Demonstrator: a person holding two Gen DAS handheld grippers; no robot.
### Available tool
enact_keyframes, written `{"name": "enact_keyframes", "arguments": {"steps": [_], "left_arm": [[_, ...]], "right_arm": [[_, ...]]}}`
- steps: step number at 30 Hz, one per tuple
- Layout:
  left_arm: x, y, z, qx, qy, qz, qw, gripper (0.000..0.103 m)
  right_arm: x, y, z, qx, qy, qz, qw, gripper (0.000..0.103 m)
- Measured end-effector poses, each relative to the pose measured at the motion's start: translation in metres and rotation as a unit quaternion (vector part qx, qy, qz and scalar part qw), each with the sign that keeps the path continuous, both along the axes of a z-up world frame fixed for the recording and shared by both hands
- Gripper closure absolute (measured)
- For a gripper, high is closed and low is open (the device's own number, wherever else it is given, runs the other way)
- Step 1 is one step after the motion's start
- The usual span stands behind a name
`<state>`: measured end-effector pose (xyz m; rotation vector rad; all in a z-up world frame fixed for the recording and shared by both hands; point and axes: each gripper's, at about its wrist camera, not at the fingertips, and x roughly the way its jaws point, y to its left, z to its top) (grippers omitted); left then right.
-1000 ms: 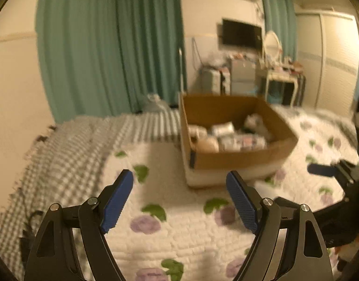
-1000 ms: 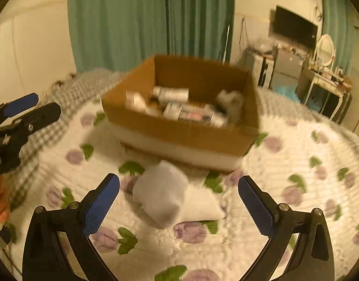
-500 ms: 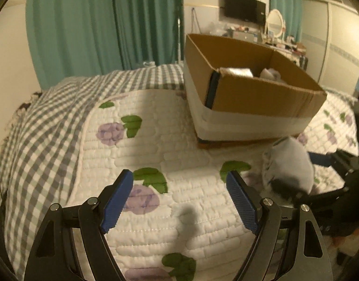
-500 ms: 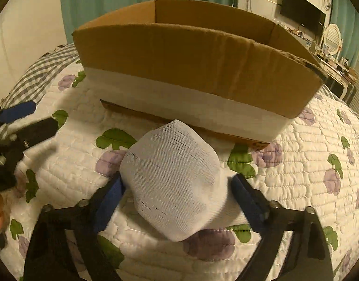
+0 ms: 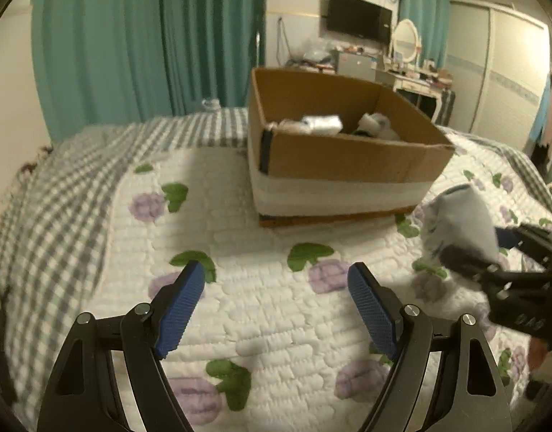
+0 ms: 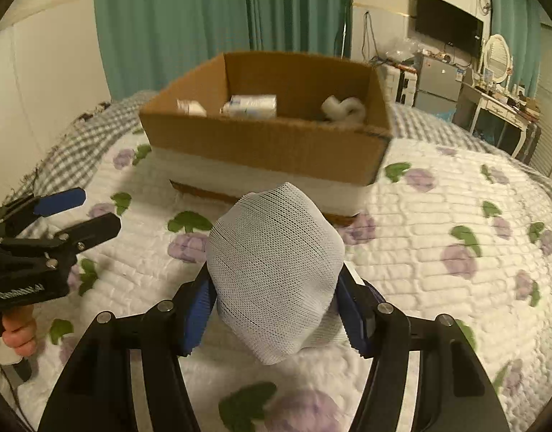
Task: Organize soft objects
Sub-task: 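Carry the mesh sock with the right tool over the box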
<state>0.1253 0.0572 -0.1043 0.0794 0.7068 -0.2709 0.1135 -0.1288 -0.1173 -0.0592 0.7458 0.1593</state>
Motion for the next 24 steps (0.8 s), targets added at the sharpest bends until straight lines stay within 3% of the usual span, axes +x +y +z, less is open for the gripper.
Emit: {"name": "enact_keyframes", "arguments": {"steps": [5,13,20,24], "left_arm": [[-0.009,-0.005,0.026,0.001,-0.016,0.006,0.9999,0.020],[-0.015,-0.013,0.096,-0.003,-0.068,0.013,0.9976,0.020],[0.010,-0.023,0.147,-0.024,-0.111,0.027,0.9931,0.020],[0.045,-0.027,0.150,-0.036,-0.102,0.040,0.9933,0.020]], "right_arm": [[-0.017,-0.009,0.033,0.012,-0.030,0.000,0.999,0.041],[-0.026,-0.010,0.121,0.010,-0.114,0.024,0.993,0.041],[0.011,-0.006,0.175,0.014,-0.158,0.039,0.987,0.041],[0.047,0.003,0.191,0.004,-0.169,0.053,0.984,0.041]]}}
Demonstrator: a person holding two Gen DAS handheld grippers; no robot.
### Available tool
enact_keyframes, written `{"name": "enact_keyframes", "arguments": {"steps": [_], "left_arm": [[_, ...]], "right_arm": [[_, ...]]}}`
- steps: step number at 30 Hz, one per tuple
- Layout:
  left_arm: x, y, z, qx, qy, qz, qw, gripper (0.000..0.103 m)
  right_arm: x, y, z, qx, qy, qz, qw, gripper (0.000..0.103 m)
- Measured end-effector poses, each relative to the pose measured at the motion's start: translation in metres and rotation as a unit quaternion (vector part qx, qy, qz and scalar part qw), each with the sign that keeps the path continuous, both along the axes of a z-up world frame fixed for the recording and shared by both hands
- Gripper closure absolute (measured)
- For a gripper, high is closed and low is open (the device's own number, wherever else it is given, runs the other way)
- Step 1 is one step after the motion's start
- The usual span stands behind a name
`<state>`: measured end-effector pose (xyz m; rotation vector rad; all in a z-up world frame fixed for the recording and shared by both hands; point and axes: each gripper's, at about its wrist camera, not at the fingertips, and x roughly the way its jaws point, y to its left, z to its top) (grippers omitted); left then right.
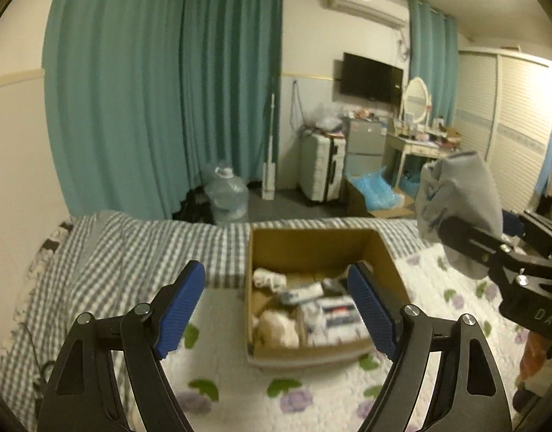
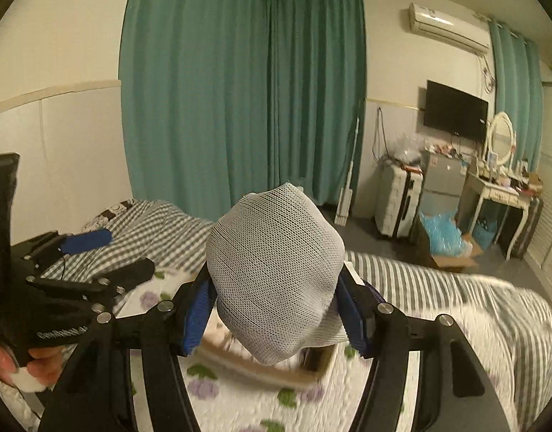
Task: Organize soft objects
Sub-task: 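Carry the mesh sock with the right tool over the box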
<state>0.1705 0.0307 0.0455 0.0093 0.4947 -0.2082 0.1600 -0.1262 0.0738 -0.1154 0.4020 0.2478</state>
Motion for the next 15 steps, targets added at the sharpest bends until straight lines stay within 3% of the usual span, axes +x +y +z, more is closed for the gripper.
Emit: {"name": "enact_keyframes", "arguments": {"steps": [6,10,15], "left_arm": [[0.052,-0.004,-0.016,0.006,-0.006,0.025,0.9996,0.020],[0.088,-0.002,-0.045,0.022,0.003,0.040,0.9990,0.020],[0.104,0.000,-0.073,0.049,0.018,0.034,0.9980,0.020]], "right_arm": [[0.072,0.011,-0.015,-0.008,0.027,0.004,1.000,0.041],[0.129,0.018,-0.055,-0.011,0.070,0.003,0.997,0.041],[0.170,0.021,-0.103,-0.005,0.144,0.000,0.990,0.037]]}}
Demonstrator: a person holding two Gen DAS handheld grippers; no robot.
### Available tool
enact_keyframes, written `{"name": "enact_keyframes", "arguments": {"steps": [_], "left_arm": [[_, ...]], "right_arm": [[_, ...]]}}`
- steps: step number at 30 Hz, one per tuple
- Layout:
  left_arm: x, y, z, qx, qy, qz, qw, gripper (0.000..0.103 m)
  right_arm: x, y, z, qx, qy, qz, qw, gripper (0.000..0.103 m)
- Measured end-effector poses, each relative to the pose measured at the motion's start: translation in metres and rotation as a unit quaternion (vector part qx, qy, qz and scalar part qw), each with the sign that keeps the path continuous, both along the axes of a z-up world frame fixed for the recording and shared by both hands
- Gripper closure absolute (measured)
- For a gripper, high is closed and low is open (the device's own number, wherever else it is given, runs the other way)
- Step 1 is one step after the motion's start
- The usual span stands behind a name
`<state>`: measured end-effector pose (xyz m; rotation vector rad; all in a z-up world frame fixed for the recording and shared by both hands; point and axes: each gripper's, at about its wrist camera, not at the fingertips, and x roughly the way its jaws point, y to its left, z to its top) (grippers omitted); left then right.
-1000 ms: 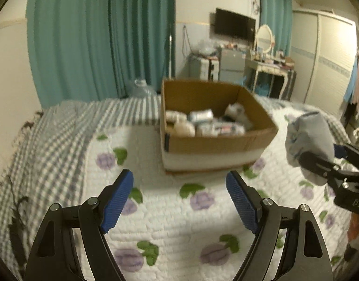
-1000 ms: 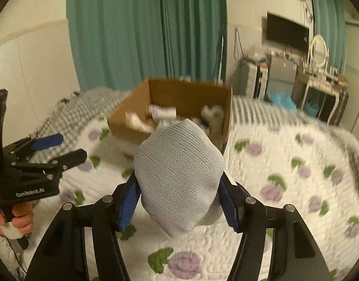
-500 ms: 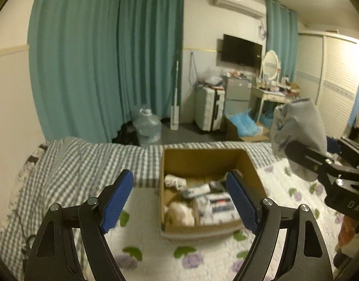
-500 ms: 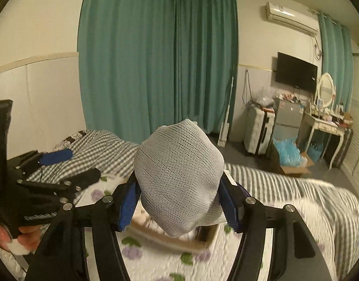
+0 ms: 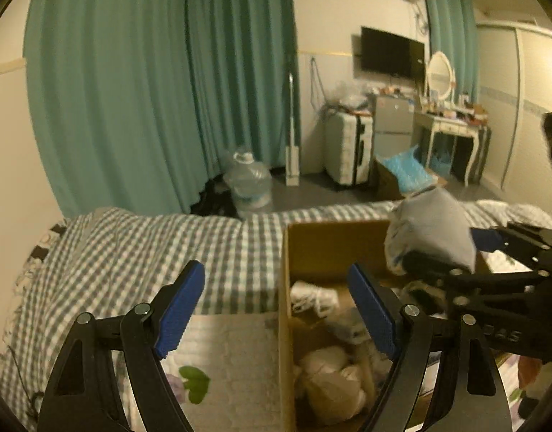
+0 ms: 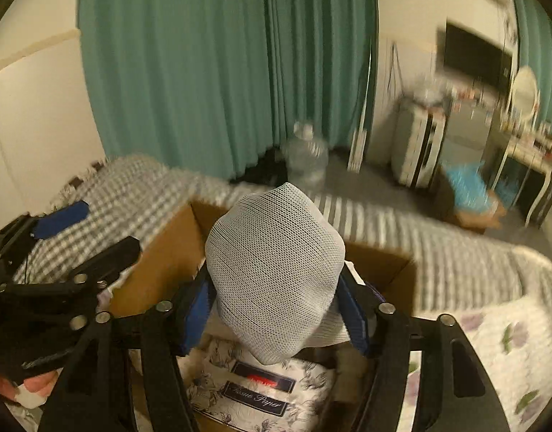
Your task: Organize soft objects
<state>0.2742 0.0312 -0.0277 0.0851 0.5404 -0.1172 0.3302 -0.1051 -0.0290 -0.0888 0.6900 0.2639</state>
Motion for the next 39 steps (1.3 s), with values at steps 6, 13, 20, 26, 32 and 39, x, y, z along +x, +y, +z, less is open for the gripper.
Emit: {"name": "enact_keyframes", "arguments": {"steps": [6,13,20,26,32,39], "left_arm": [[-0.007,0.002,-0.007,0.009,0.023,-0.017,0.9996,0.020],[-0.056,0.002,0.058,0.023,-0.021,-0.008,0.9995,0.020],[-0.164,0.003,0.171,0.013,-0.166,-0.001,0.9860,0.020],[-0.252,0.001,0.233,-0.011,-0.252,-0.007,0.9678,0.013],[-0.301,-0.005,0.232,-0.023,-0.287,-0.006,0.9575,0.013],[-0.293,-0.017,0.183,-0.032,-0.263,-0.018,0.9641,0.013]], "right_arm": [[-0.005,-0.008,-0.006,0.016,0.012,-0.016,1.000,0.019],[-0.071,-0.020,0.090,0.015,-0.065,-0.038,0.997,0.015],[-0.185,-0.037,0.202,0.026,-0.169,-0.057,0.984,0.009],[-0.286,-0.049,0.248,0.025,-0.231,-0.048,0.971,0.001],[-0.359,-0.060,0.243,0.018,-0.284,-0.047,0.957,0.000],[-0.363,-0.069,0.170,0.005,-0.292,-0.070,0.954,0.000]]}}
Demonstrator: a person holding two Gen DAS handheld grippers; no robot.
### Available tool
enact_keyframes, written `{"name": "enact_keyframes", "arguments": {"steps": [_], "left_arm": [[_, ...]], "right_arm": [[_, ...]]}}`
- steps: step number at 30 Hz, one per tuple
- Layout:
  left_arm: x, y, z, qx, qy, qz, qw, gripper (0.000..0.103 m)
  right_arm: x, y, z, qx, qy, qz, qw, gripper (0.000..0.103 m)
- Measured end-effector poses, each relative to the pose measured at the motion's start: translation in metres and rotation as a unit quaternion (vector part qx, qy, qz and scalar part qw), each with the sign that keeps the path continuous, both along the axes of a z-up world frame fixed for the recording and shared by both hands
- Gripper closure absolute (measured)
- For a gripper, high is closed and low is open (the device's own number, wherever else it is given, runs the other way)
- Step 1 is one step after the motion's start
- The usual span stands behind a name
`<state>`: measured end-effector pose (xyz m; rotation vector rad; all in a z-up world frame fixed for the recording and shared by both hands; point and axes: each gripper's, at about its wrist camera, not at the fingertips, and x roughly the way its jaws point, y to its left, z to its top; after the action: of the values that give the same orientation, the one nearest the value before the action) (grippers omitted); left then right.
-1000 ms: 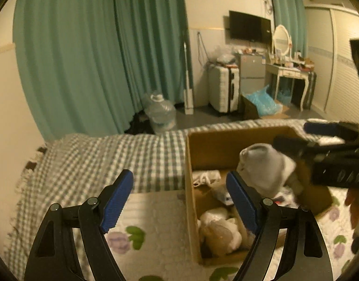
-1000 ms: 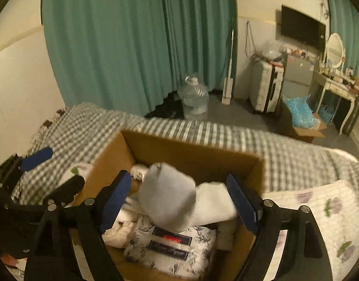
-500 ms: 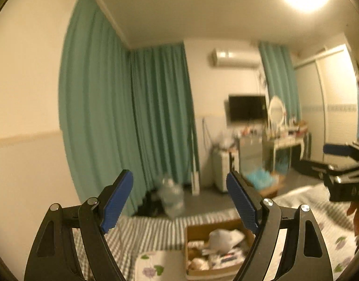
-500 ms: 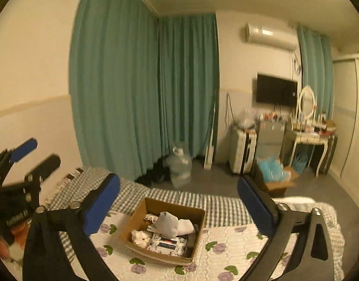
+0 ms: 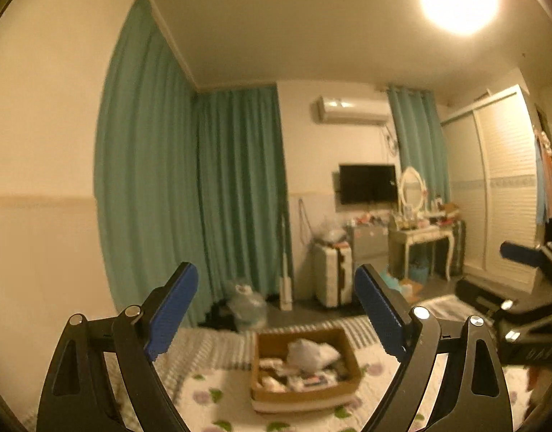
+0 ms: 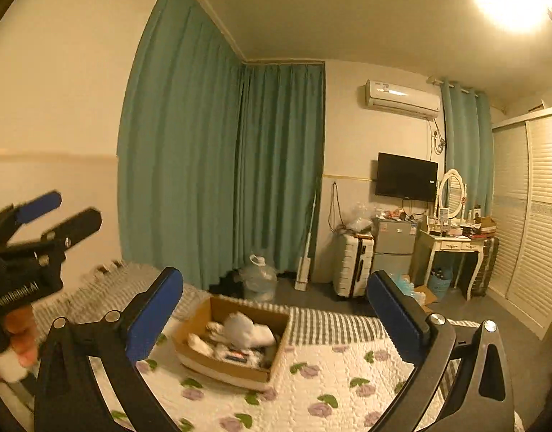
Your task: Organize soft objects
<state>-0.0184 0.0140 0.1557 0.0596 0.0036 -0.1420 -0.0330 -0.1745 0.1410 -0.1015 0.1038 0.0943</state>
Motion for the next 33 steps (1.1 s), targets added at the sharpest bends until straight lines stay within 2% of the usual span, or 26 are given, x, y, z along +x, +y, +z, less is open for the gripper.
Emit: {"name": "enact_keyframes", "arguments": {"steps": [5,8,12,18,23,33], "left_arm": [[0.028,-0.017,-0.054,0.023,0.035,0.027,0.9988,0.013],[0.051,-0.022,-0.096,0.039,0.067,0.055,0.9955,0.013],[0.075,-0.022,-0.132,0.038,0.117,0.067,0.9902,0.013],[0.076,-0.018,-0.143,0.024,0.142,0.071,0.9871,0.013],[0.076,-0.014,-0.147,0.011,0.153,0.069,0.9858,0.013],[0.075,-0.019,-0.150,0.012,0.155,0.065,0.9858,0.013]], "right_arm": [[0.047,-0.011,-0.065,0.038,0.047,0.015,0.998,0.000],[0.082,-0.012,-0.099,0.035,0.081,0.012,0.996,0.000],[0.108,-0.019,-0.125,0.049,0.111,0.018,0.992,0.000],[0.123,-0.017,-0.144,0.041,0.130,0.009,0.991,0.000],[0.123,-0.015,-0.146,0.043,0.134,0.007,0.990,0.000],[0.122,-0.015,-0.146,0.042,0.137,0.006,0.990,0.000]]}}
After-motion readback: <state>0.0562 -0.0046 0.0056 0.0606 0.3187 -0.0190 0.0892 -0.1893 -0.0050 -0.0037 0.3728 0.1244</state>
